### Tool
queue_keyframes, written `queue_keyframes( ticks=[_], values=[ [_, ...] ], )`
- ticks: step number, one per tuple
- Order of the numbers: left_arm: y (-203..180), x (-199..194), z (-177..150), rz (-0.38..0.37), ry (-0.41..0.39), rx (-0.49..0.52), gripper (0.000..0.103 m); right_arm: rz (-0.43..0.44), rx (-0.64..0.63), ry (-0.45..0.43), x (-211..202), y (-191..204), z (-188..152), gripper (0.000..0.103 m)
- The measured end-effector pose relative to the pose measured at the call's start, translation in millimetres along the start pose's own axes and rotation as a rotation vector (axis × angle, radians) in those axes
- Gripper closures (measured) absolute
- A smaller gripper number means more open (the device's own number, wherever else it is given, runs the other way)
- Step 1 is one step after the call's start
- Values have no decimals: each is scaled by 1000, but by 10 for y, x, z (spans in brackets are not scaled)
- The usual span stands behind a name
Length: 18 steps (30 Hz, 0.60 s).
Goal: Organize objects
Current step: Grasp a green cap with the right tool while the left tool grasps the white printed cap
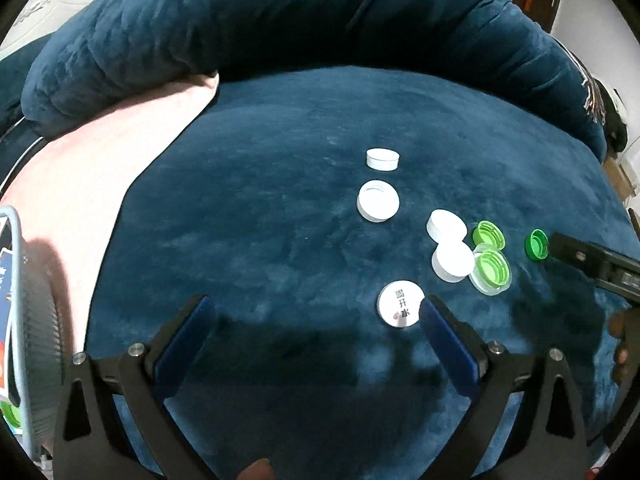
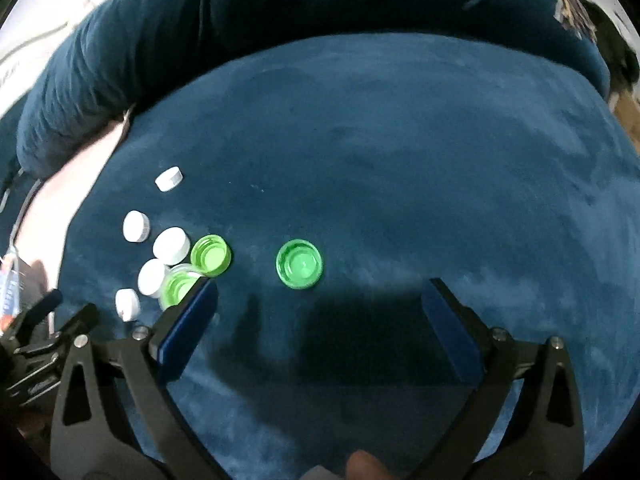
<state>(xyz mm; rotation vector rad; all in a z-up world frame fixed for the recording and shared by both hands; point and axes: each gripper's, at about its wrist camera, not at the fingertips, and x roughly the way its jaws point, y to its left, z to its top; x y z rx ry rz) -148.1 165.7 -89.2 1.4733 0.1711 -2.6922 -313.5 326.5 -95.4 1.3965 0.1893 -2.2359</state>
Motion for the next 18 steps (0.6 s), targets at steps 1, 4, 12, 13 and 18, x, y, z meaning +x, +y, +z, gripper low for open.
queue_keyframes(
  ticks=[1,4,12,13,18],
  values=[
    [-15,6,2,-5,-2,3,1,-11,-14,-4,49,37,27,2],
    [-76,83,13,-18,7,24,1,-34,-45,-5,188,101,65,19],
    [-109,342,-31,-75,35,20,5,-34,-45,16,232,75,9,72],
    [-103,378,-16,-90,39,11,14,-30,-39,13,212,87,6,72],
    [-123,339,6,-131,35,18,67,9,-12,11,134,125,-29,72]
  ],
)
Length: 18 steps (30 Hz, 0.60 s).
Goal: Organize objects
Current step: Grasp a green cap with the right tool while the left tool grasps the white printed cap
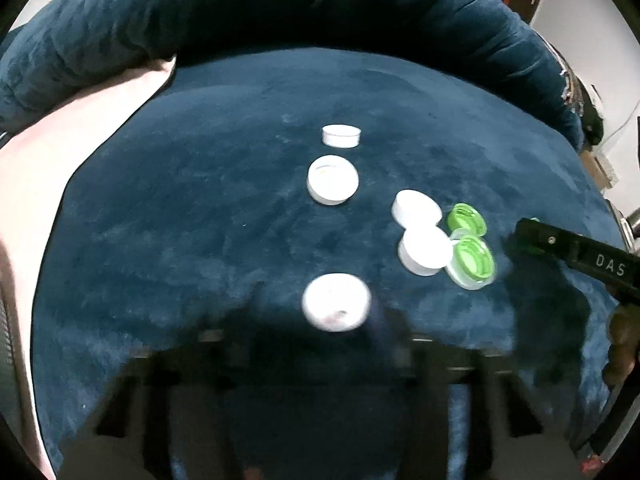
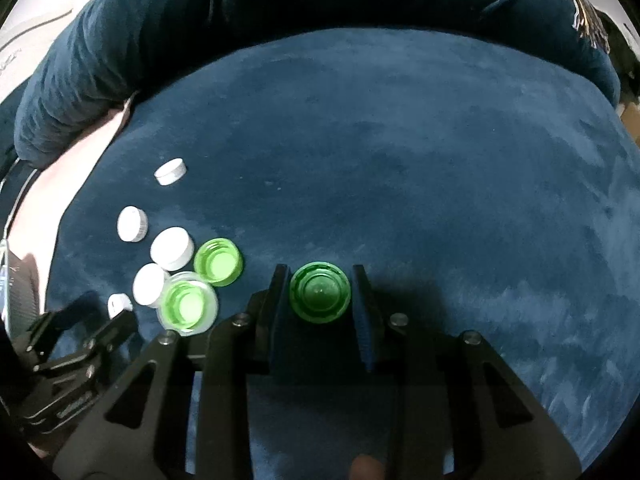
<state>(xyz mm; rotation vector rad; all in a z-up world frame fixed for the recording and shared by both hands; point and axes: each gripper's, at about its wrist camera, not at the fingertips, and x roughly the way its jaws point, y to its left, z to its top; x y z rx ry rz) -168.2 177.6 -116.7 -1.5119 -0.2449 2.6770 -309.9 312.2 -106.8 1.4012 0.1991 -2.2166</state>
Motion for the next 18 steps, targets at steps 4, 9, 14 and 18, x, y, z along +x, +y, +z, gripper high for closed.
queue_keyframes(
  ticks=[4,9,14,18],
  values=[
    [7,-105,6,-10,-9,-2,72,34,18,-2,-78,23,-20,72],
    [72,-290,-3,-13,-28,-11,72,86,26,-18,-241,67,-69,72],
    [164,-523,-16,-24,-59,-11,72,130,30,-25,-403,116,-169,72],
    [273,-689,-83,-26,-65,-20,72,143,14,-34,-535,189,-254,72]
  ],
)
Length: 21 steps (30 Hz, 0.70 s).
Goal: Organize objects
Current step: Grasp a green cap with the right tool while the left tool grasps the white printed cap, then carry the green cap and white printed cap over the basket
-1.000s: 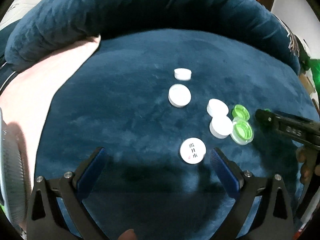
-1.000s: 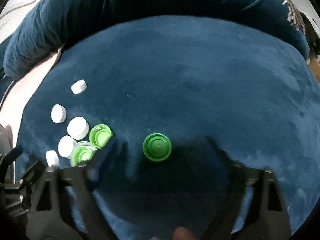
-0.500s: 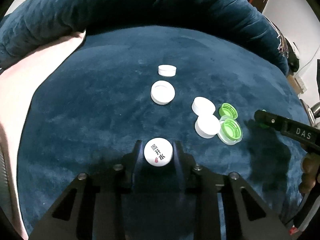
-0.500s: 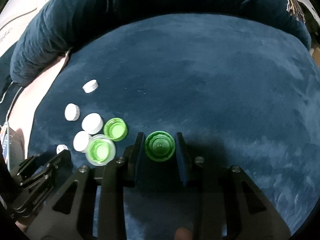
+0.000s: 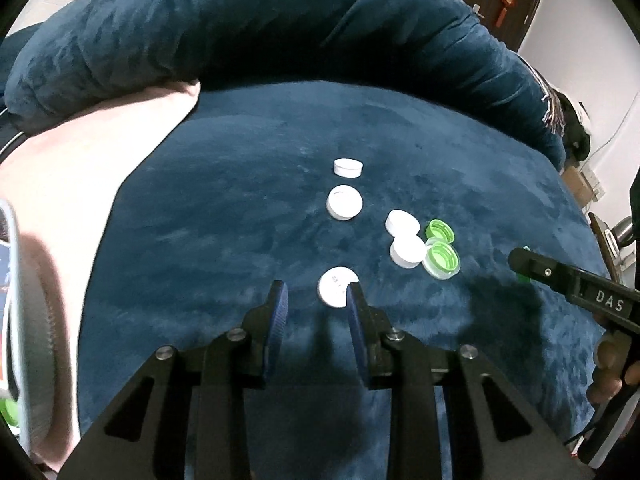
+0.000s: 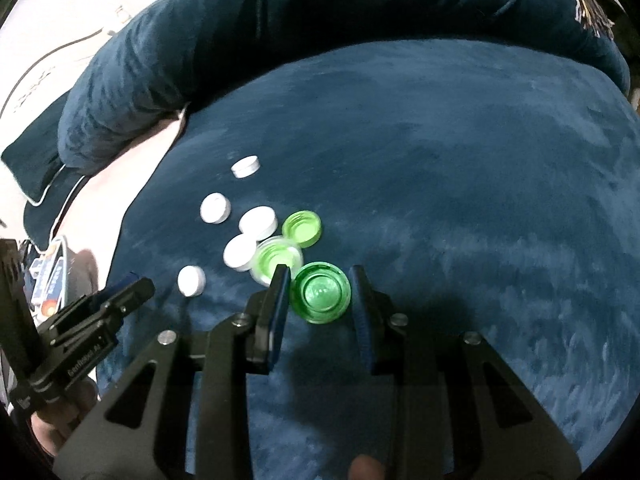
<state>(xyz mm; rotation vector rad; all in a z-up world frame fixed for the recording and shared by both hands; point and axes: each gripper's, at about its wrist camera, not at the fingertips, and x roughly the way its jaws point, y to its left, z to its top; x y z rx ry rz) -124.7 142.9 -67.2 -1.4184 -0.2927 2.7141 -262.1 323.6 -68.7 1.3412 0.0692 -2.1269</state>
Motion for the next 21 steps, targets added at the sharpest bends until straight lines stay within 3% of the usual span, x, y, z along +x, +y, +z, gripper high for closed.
queue_keyframes(
  ticks=[4,7,14,16,18,19,21],
  values=[
    [13,-8,-34,-7,20,-3,70,18,-16,-6,-101,123,-74,72],
    [-82,86,-45,-8,18,31,38,37,-5,-19,-181,201,-151,72],
    [-248,488,14,26,53,83,37,56,32,-23,-255,194,-350,72],
    [-204,634,-11,45,88,71,39,54,38,-21,-255,153,-374,72],
    [-164,673,-40,41,96,60,56,46,41,-20,-242,108,-383,72],
    [-158,649,-39,38,85,60,70,45,46,-19,-238,79,-378,72],
    [-163,571,-25,19,67,63,73,46,63,-17,-217,31,-361,72]
  ],
)
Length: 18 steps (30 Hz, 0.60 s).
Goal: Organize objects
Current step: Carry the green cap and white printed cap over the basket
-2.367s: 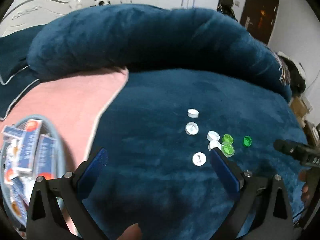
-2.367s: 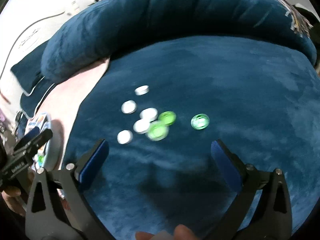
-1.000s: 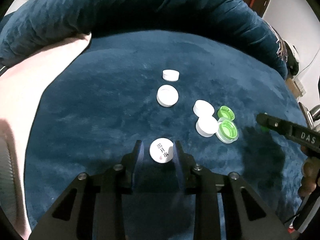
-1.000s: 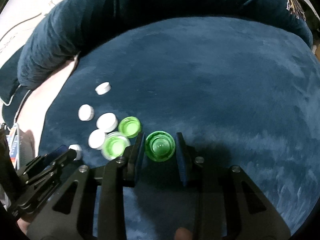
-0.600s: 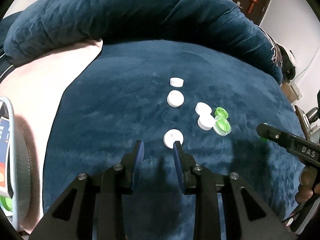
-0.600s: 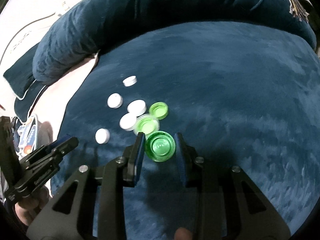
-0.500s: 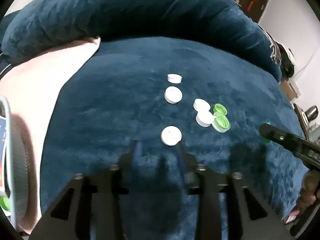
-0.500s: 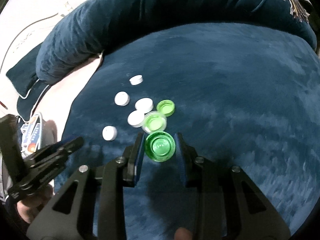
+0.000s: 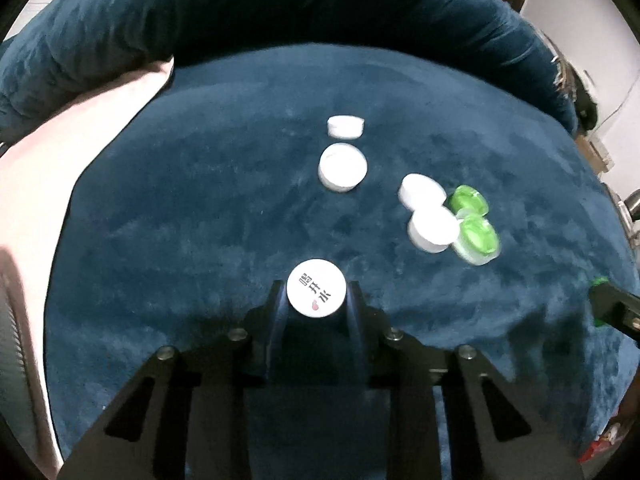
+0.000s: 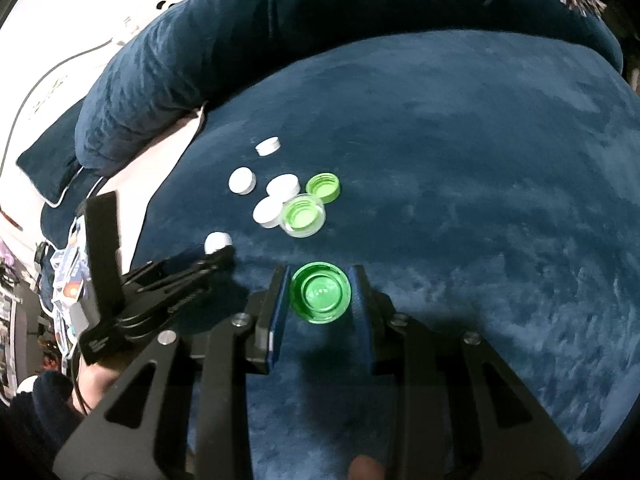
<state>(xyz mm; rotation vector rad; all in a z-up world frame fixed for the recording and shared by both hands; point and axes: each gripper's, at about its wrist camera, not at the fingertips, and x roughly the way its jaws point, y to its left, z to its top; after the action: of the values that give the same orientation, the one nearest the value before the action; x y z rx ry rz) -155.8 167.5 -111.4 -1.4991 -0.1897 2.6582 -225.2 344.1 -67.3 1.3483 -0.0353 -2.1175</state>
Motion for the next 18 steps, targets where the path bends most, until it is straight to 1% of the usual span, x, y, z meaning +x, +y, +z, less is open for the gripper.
queue_keyframes(
  ticks=[3,6,9,11,14,15,18],
  values=[
    [2,-158,-8,-3,-27,10,73,8,10,0,23,0,41,72],
    [44,-351,-59,-9,-43,5,73,15,-6,-6,5,82,36,72],
    [139,-587,-117,6,-56,-1,73,22,-30,-14,-32,196,10,72],
    [248,-789,-152,9,-82,-19,73,25,-44,-16,-46,284,-4,72],
    [497,-1139,-218,13,-137,-74,73,40,-65,-18,-62,456,-37,72],
    [630,-1286,-263,21,-154,-108,73,50,-71,-17,-61,528,-57,72],
    [926,-1596,-365,41,-187,-181,73,77,-107,0,-27,802,-108,72]
  ],
)
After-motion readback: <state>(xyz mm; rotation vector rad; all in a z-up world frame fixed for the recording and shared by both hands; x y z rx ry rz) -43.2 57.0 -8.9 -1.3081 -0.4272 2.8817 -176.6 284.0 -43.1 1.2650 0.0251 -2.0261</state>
